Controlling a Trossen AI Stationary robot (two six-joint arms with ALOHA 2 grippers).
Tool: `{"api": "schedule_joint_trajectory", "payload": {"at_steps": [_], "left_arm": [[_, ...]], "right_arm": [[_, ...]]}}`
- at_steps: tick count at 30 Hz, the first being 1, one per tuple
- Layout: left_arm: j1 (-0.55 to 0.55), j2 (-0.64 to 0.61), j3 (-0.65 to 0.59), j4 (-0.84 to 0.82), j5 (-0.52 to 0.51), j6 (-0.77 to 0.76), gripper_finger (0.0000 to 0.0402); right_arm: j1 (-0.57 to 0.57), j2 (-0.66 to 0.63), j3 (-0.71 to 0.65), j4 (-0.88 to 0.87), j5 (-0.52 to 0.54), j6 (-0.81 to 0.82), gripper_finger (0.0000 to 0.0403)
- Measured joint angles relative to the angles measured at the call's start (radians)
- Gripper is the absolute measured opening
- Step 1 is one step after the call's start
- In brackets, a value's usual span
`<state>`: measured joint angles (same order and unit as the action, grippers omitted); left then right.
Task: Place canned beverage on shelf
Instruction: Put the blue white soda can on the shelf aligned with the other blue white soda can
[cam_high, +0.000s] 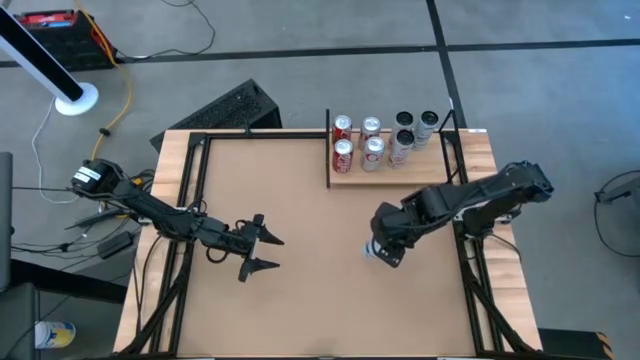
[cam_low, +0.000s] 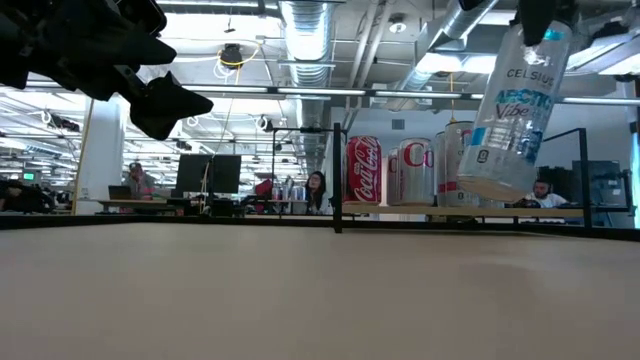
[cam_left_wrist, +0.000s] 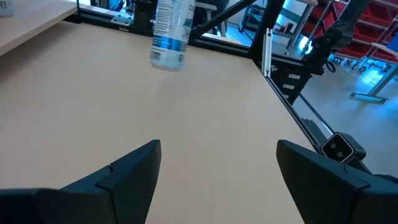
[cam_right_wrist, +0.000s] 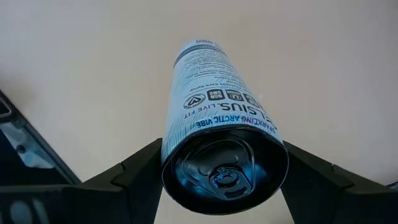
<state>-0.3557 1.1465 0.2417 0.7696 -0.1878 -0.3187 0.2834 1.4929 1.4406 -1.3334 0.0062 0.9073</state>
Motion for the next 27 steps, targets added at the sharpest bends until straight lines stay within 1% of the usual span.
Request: {"api": "schedule_joint_trajectory", "payload": {"at_steps": [6,19,24,27], "left_arm": [[0.0,0.0,0.0,0.0,0.0,0.0,0.0304],[0.0,0.0,0.0,0.004,-0.001,0.002,0.0304],[0.0,0.0,0.0,0.004,-0.002,0.001,0.0304],[0.0,0.0,0.0,0.004,-0.002,0.003,0.0304]], "right_arm": [[-0.034,0.008,0.0,-0.007,0.015,-0.033,0.0291],[-0.168,0.136,0.006,-0.211,0.021,-0.233,0.0291],[-0.184,0.163,0.006,-0.215,0.019,-0.291,0.0293],[-0.183,0.166,0.006,-0.21,0.017,-0.307,0.0301]]}}
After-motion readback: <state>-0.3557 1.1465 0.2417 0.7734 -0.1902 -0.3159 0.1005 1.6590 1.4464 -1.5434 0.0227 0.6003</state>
